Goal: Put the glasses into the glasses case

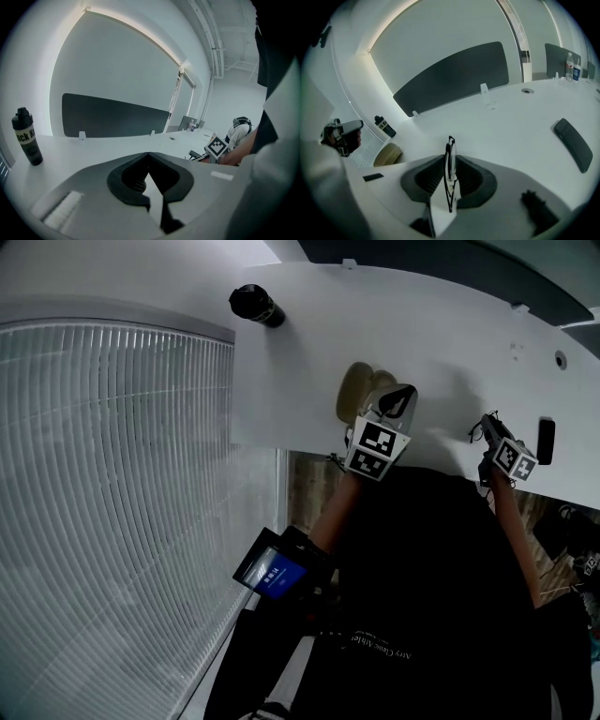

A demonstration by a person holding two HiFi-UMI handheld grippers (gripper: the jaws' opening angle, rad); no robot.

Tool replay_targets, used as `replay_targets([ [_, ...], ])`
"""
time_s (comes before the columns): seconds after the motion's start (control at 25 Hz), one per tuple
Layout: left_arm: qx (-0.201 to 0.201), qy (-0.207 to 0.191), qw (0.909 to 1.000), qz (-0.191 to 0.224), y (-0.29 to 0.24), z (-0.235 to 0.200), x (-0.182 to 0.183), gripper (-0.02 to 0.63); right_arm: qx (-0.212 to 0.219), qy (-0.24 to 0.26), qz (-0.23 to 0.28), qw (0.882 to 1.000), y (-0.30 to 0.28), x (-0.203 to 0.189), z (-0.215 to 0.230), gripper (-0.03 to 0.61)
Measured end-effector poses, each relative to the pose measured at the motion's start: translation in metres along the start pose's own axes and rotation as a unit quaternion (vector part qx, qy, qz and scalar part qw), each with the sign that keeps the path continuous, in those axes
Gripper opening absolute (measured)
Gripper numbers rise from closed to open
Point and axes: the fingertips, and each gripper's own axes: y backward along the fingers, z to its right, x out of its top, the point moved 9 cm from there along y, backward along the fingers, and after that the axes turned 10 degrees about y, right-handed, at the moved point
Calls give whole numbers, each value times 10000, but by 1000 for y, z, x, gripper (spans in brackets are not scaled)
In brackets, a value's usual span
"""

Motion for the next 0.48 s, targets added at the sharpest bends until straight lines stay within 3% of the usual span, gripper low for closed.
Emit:
replay_targets([
  [0.24, 27, 147, 9999, 52, 2, -5, -8, 8, 269, -138, 376, 9988, 4, 16, -6, 80],
  [0.48, 174, 285, 9994, 86, 13, -18, -16, 8, 1250, -859, 1158, 9816, -1, 48, -35, 80],
])
